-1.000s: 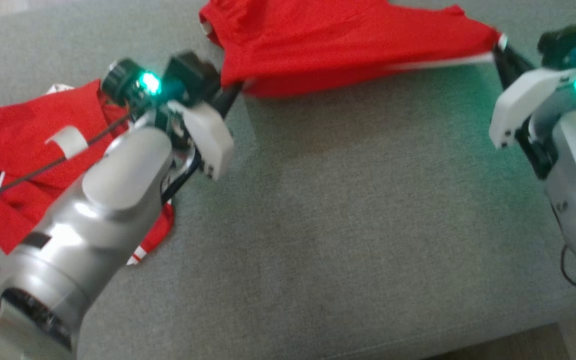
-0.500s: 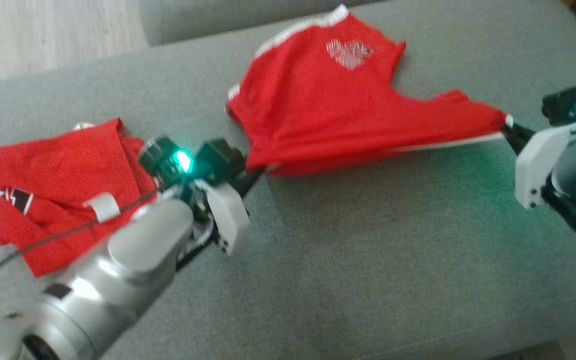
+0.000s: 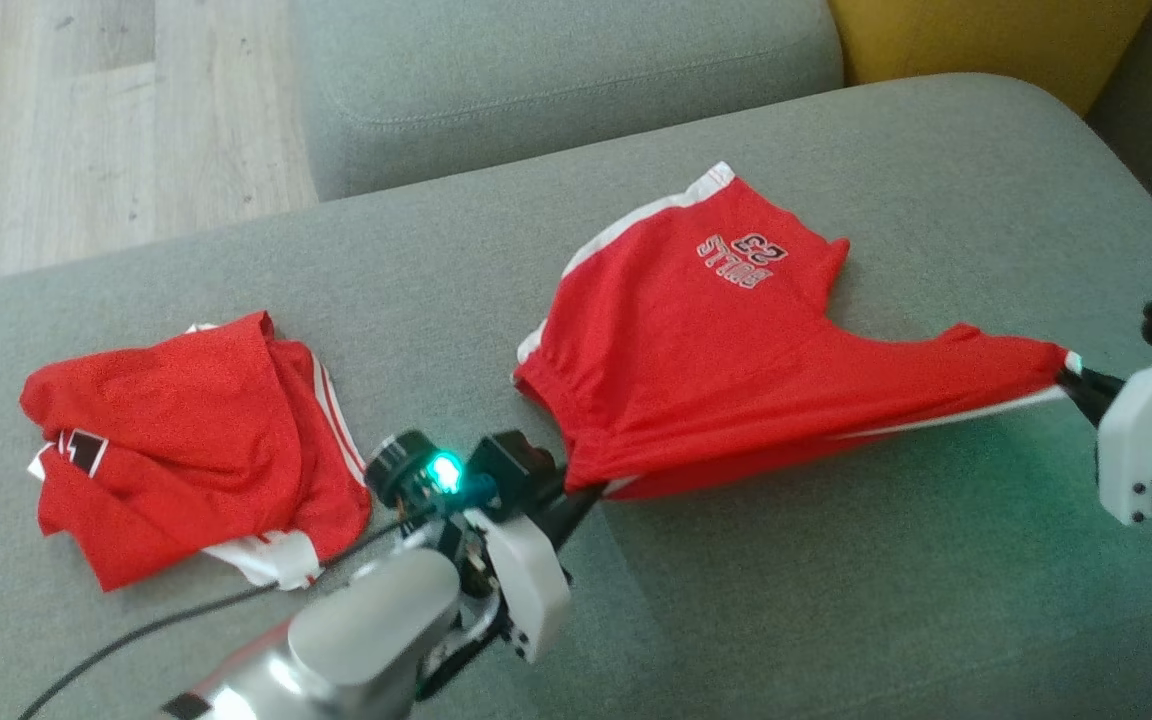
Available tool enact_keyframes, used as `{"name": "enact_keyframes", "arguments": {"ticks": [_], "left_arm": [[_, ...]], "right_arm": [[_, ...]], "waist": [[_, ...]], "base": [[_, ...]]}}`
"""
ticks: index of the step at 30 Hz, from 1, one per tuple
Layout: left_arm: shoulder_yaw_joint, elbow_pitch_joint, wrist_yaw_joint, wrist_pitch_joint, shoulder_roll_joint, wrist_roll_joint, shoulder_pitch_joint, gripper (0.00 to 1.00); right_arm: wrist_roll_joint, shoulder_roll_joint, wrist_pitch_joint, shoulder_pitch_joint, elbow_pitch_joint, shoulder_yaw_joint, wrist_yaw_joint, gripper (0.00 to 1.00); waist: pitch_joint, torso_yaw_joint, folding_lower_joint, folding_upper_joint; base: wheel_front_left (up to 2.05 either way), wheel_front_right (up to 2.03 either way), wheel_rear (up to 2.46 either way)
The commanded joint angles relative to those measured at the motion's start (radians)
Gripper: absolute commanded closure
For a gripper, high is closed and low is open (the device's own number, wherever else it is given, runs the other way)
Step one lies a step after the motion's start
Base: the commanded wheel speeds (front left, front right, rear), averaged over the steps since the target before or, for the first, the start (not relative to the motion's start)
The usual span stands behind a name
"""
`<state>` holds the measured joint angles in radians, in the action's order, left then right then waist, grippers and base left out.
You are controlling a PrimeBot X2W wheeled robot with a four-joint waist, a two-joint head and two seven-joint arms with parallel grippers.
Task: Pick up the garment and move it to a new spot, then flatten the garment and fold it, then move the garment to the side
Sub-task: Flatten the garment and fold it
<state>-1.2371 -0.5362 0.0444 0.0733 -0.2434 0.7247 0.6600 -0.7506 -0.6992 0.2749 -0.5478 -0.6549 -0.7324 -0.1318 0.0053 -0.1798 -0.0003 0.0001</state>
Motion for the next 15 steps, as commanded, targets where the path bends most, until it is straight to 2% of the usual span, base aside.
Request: {"name": "enact_keyframes", "arguments": {"ticks": [1,7,15], "left_arm": [[0.033,0.019,-0.015,-0.001,-0.03,0.012,0.038,1.0],[0.047,0.079,-0.068,-0.014,-0.042,0.024,0.018,1.0],[0.106,0.109,-0.11,-0.023,-0.056,0.048,0.072,1.0]], "right_arm": [[-0.006,-0.057,0.0,0.0,0.015,0.021,0.001,1.0],[0.007,-0.054,-0.024,0.036,0.069,0.105,0.001,1.0],[0.089,0.023,-0.041,-0.008,0.106,0.242,0.001,1.0]], "waist": [[0.0,0.002,0.0003,-0.0001],[0.027,0.014,0.0003,-0.0001],[0.117,0.045,0.0003,-0.0001]], "base": [[0.0,0.0,0.0],[0.0,0.0,0.0],[0.0,0.0,0.0]]}}
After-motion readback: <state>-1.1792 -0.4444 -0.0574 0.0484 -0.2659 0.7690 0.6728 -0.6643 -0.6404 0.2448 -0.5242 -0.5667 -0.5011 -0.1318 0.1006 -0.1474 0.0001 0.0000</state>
